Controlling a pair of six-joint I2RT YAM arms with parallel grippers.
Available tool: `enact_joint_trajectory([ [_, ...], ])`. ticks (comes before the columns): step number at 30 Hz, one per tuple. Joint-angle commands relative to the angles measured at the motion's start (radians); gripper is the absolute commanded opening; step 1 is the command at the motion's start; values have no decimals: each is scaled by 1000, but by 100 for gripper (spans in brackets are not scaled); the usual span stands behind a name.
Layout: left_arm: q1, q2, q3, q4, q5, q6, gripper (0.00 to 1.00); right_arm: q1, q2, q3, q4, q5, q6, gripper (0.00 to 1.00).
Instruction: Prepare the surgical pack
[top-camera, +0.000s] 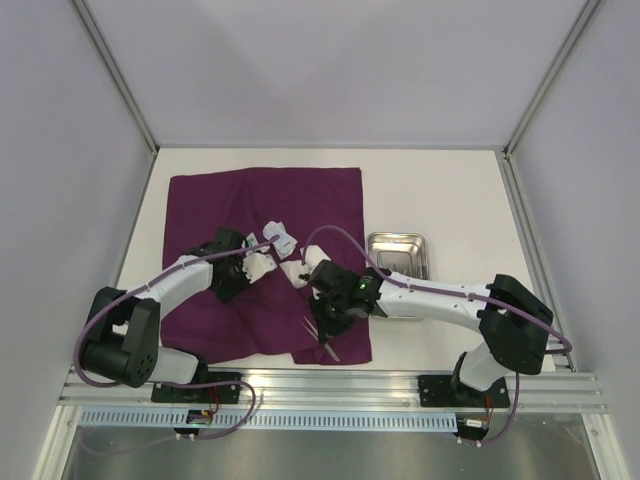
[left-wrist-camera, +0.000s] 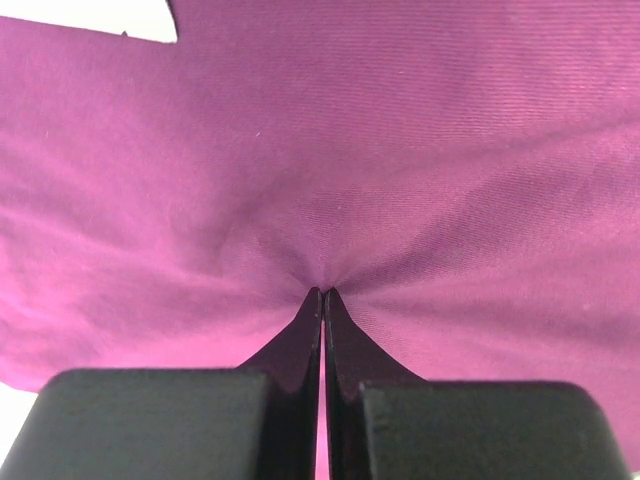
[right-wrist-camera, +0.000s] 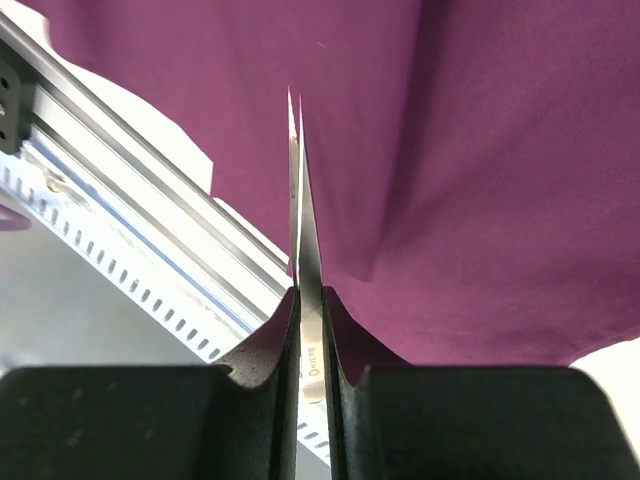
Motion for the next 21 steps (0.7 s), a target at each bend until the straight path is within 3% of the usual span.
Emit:
enact_joint_trajectory([
  [1, 49, -11, -37, -67, -45, 40, 0, -1, 9, 35, -26, -30, -35, 1],
  [8, 178, -71, -61, -102, -52, 123, 0, -94, -104, -6, 42, -47, 4, 1],
  [17, 288, -103, -64, -117, -56, 207, 1, -461, -316, -172, 132, -90, 11, 0],
  [21, 327, -99, -54, -116, -61, 241, 12, -640, -350, -234, 152, -94, -9, 1],
])
